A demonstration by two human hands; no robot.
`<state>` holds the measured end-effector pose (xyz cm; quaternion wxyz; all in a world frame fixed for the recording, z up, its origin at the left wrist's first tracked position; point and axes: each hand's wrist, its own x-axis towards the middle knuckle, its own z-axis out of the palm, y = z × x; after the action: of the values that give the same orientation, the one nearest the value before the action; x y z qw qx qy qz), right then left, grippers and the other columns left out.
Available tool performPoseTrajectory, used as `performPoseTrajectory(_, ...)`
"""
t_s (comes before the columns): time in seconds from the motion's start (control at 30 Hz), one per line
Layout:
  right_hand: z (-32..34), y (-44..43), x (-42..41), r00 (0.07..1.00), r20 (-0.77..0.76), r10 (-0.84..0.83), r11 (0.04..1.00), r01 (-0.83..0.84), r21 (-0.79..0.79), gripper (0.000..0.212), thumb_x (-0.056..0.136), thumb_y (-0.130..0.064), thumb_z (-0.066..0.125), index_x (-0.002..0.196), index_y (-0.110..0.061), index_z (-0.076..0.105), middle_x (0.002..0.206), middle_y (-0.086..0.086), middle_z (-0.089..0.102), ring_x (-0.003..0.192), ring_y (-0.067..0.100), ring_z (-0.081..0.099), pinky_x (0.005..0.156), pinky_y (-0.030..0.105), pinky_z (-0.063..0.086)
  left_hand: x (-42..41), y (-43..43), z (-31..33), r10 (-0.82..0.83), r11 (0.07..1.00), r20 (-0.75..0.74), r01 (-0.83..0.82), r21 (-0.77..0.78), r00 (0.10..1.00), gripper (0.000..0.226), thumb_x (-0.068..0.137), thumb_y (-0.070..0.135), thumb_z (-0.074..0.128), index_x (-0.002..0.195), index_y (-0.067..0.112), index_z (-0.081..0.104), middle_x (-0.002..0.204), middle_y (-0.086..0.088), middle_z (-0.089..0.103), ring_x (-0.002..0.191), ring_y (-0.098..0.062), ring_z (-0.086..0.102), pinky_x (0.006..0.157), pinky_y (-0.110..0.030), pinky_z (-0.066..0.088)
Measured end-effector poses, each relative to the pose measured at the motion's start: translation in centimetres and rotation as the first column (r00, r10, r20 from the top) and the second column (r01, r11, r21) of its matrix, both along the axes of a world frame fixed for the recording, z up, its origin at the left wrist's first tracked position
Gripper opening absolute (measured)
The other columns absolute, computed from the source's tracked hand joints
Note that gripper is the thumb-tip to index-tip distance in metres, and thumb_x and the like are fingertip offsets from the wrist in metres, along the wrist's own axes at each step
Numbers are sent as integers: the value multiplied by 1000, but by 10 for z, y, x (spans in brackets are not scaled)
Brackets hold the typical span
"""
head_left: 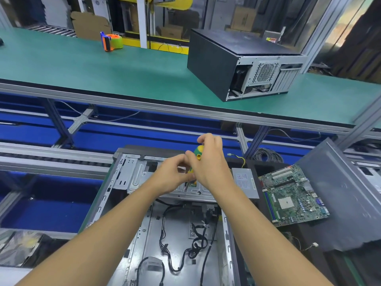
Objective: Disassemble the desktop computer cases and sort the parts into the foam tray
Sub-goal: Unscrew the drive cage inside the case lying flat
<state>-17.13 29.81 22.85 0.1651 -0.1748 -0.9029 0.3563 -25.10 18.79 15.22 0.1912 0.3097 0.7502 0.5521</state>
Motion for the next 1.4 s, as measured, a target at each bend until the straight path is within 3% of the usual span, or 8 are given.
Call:
performPoseTrajectory(0.13,-1,0,3,1000,-18,-6,996,4,-88,27,91,-26,71,103,-25,47,106,-7,50,87,12,51,64,24,39,2,-1,0,-22,998,56,19,60,998,30,78,12,82,96,22,61,100,1,72,100,-22,68,93,-47,54)
performPoseTrajectory(0.27,6,2,4,995,33,94,992,-91,-86,31,95,-17,62,122,-29,51,118,-10,58,96,12,52,64,18,37,0,-10,5,-119,984,128,100,148,985,19,89,8,73,104,19,68,105,1,75,103,-14,70,85,-21,53)
performPoseTrajectory(0.43,7,2,5,984,82,157,982,-147,-115,31,90,-12,54,106,-39,49,99,-10,57,69,11,54,55,28,41,-1,-12,6,-76,994,55,71,79,996,17,89,10,74,91,26,73,92,9,77,89,-4,71,77,-14,50)
performPoseTrajectory(0.57,3,-2,1,978,59,199,977,-193,-88,21,94,-25,58,109,-38,52,107,-10,48,97,16,52,71,31,41,-2,-11,3,-33,997,-4,33,68,999,38,83,5,75,79,42,71,76,20,71,72,7,64,66,-5,44)
performPoseTrajectory(0.77,4,-2,-4,993,21,119,993,-118,-28,13,100,-23,55,108,-32,60,107,-6,49,104,19,50,75,28,34,-8,-5,-6,-9,998,-6,9,59,1000,24,81,13,81,102,20,70,96,4,77,93,-13,72,82,-24,56)
performPoseTrajectory(1.17,3,4,-9,991,98,90,996,-90,1,25,100,-34,57,123,-27,51,118,-3,46,106,22,50,77,31,37,-6,8,-4,19,997,50,-23,80,999,26,62,37,77,84,42,66,84,6,74,78,-7,69,68,-22,53)
performPoseTrajectory(1.3,0,-2,-6,999,-32,22,999,-23,-32,29,97,-29,64,125,-32,59,108,-5,40,100,14,48,73,23,36,-4,9,-2,29,997,35,-31,63,999,37,61,36,80,94,30,65,98,-13,70,95,-34,66,84,-48,57)
performPoseTrajectory(1.4,1,0,-3,997,-71,33,994,-39,-99,40,96,-16,62,132,-30,53,116,-6,52,100,10,48,70,15,36,-6,3,-2,-33,998,4,33,56,999,25,77,30,77,101,32,70,101,-2,72,99,-24,67,90,-44,55)
